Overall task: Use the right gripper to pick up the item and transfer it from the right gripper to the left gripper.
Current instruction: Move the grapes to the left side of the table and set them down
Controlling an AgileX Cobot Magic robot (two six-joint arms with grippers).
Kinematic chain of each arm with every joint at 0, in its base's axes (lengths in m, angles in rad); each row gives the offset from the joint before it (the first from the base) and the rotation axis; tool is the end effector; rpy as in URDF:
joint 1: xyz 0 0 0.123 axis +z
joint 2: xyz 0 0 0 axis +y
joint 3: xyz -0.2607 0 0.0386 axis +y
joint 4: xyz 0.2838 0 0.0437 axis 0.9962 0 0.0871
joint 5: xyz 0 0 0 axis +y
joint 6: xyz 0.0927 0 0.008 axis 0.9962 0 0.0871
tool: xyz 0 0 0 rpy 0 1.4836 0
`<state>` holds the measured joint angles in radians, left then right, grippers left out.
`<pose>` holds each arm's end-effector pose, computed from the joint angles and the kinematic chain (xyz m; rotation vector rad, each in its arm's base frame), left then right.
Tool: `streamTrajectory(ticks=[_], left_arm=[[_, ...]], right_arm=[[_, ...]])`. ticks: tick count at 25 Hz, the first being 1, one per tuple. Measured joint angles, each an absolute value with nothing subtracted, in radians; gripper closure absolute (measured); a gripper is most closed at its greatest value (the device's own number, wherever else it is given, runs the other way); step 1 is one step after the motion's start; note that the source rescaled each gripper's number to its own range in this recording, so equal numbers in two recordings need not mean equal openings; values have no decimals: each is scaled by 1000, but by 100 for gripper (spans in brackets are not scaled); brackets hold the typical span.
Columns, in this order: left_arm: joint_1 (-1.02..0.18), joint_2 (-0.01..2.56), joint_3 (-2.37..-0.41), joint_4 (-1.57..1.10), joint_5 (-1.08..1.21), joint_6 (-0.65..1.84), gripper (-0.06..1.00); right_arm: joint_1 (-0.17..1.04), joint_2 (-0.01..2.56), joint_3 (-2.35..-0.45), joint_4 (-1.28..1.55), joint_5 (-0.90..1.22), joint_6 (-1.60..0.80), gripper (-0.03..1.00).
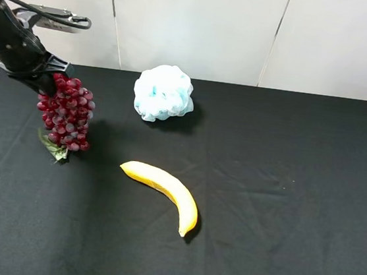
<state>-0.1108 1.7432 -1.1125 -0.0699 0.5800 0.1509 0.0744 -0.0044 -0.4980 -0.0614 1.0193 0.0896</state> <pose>0.3752 -0.0453 0.1573 0.2848 2.6779 -0.0572 0.0515 -0.0010 0.2967 0.0166 1.9991 0.0324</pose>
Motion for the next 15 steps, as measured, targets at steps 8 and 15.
streamTrajectory(ticks=[8,15], left_arm=[[-111,1767,-1113,-73,491,152,92],[-111,1770,-1113,-76,472,129,8]], right_arm=[[74,-4,-498,-61,1019,90,-3],[74,-4,-498,-61,1019,90,-3]])
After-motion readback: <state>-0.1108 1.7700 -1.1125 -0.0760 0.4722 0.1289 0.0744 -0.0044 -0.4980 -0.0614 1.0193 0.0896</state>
